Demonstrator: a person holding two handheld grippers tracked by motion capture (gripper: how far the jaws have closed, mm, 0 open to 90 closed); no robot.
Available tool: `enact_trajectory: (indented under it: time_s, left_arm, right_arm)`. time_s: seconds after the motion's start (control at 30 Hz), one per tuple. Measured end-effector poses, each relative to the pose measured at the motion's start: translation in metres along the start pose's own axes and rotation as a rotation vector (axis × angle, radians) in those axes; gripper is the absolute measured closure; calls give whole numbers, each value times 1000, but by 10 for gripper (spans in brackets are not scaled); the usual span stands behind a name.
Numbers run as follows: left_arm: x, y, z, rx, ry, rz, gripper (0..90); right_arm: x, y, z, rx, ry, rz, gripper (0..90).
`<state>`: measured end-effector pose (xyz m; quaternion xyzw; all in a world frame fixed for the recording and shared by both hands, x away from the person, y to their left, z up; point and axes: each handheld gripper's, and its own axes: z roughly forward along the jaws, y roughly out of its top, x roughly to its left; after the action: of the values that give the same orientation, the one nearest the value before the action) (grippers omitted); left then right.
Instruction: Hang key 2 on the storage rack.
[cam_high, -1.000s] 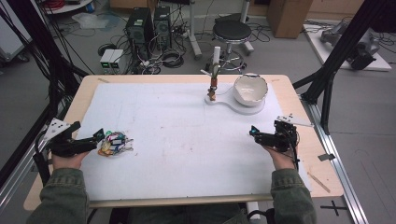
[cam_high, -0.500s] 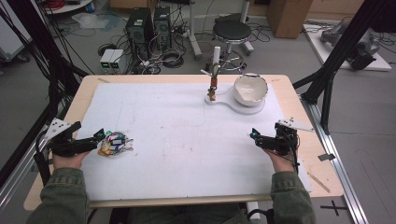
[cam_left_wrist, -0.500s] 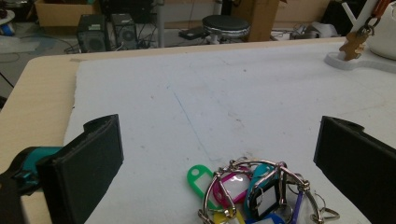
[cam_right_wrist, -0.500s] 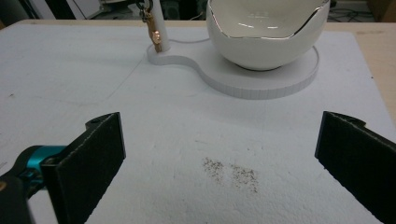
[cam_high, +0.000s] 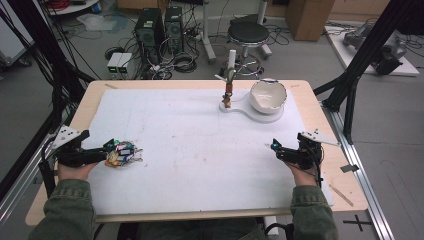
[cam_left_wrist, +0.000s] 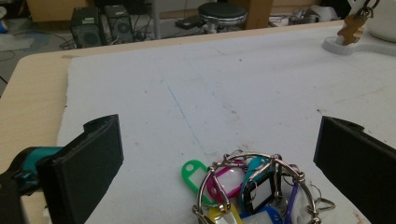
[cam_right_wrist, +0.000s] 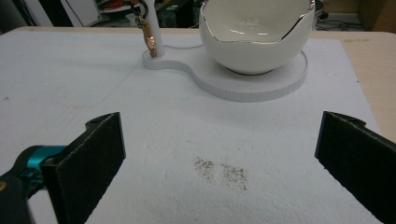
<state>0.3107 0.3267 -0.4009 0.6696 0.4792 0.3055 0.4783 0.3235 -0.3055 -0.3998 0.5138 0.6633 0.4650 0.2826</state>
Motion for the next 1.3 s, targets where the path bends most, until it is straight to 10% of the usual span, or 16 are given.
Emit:
enact_trajectory:
  time_s: [1.3]
  left_arm:
    - [-35,-1,27,276,-152,101,48]
  right_arm:
    - [2,-1,3,17,15,-5,6]
